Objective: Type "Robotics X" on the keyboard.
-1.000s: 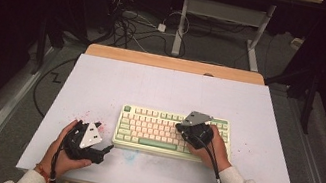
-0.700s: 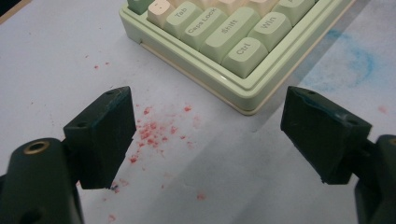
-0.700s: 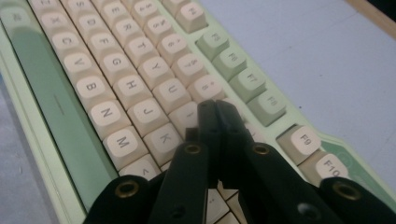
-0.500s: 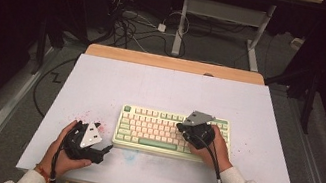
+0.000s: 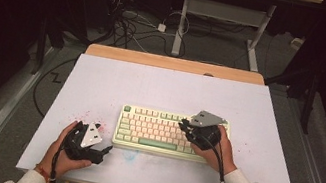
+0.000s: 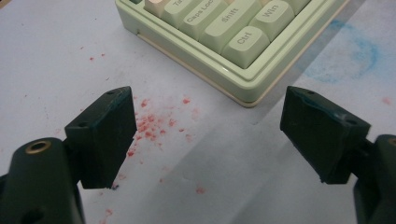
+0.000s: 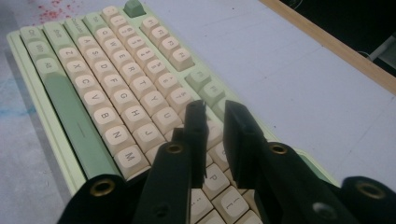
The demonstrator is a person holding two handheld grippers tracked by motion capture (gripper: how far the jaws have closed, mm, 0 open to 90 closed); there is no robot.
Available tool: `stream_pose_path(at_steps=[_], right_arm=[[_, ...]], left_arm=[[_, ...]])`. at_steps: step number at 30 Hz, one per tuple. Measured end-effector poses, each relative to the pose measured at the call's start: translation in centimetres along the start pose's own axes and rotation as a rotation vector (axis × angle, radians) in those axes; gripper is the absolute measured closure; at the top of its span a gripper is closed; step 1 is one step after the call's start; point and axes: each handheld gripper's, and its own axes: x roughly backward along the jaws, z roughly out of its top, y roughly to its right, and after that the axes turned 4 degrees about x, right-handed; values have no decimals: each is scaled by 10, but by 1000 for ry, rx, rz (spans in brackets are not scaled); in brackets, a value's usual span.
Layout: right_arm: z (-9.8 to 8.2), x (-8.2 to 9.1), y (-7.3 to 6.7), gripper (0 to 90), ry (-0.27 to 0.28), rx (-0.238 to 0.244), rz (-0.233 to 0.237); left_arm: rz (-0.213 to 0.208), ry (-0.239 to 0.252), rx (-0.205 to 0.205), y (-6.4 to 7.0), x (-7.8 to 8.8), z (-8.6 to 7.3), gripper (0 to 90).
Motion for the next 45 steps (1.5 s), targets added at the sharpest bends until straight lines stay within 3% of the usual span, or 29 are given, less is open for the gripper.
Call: stream_pose_path(at_steps=[7, 12, 17, 23, 45], right_arm=[[1, 13, 1, 601, 30, -17, -25], [1, 20, 0, 396, 68, -2, -26], [-1, 28, -2, 288, 107, -13, -75], [-5, 39, -4, 258, 138, -2, -95], [-40, 77, -7, 248, 141, -19, -182]], left_arm=[[-12, -11, -14, 1, -1, 0, 180], [-11, -23, -17, 1, -2, 0, 180], [-12, -23, -14, 2, -2, 0, 181], [-11, -18, -11, 1, -1, 0, 184], [-11, 7, 18, 0, 3, 1, 225]])
